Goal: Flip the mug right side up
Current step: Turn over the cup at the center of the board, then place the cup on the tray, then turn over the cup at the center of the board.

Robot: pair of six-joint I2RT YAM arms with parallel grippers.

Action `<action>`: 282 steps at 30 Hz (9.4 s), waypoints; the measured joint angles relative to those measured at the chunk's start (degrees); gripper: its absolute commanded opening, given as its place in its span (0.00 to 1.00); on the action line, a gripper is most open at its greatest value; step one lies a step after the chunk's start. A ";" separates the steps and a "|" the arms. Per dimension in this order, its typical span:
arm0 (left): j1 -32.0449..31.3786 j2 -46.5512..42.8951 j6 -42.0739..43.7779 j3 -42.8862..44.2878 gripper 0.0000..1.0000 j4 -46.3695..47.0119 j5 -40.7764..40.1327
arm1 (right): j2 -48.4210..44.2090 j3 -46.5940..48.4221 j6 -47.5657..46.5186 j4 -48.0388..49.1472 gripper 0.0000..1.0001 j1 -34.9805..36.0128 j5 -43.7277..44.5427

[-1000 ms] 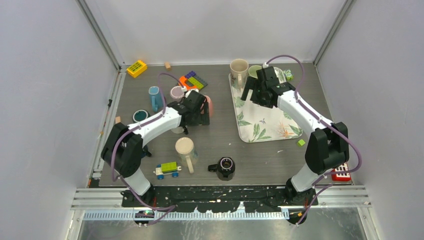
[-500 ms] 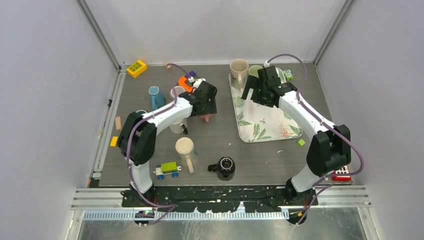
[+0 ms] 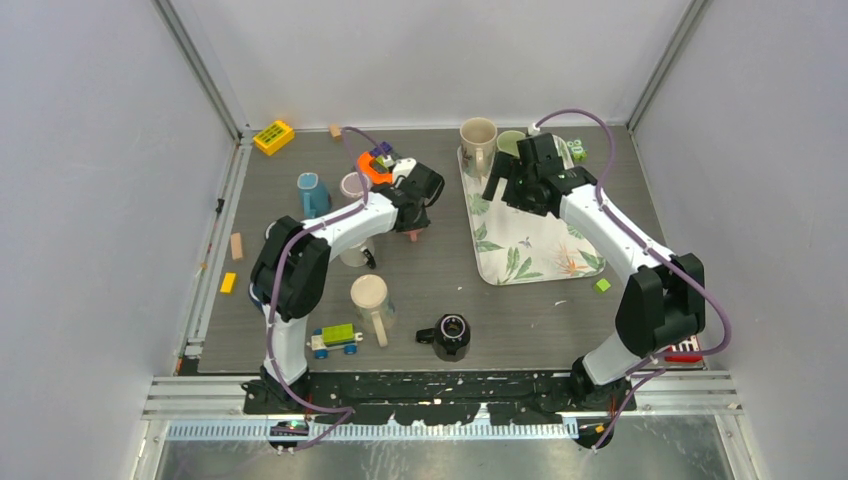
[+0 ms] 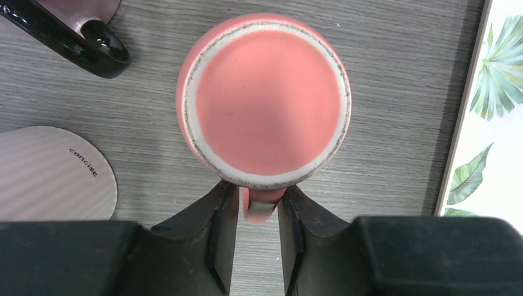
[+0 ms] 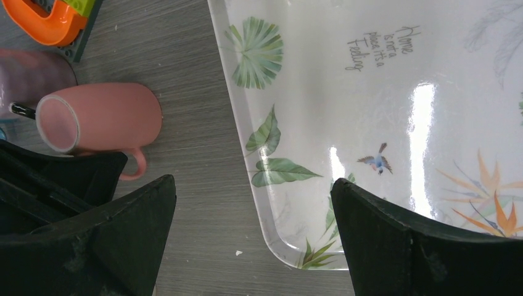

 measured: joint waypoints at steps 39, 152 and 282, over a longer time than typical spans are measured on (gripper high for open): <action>3.82 -15.30 -5.79 -8.35 0.00 22.14 21.51 | -5.11 -21.84 15.65 34.62 0.93 -4.20 -29.66; 8.90 -29.42 -4.00 -23.21 0.86 21.14 46.29 | -4.55 -2.71 -2.62 -5.42 0.01 8.09 4.33; -28.89 -36.87 25.86 -21.42 0.94 -7.08 23.67 | -0.57 -0.63 -3.10 -1.84 1.00 -7.45 6.95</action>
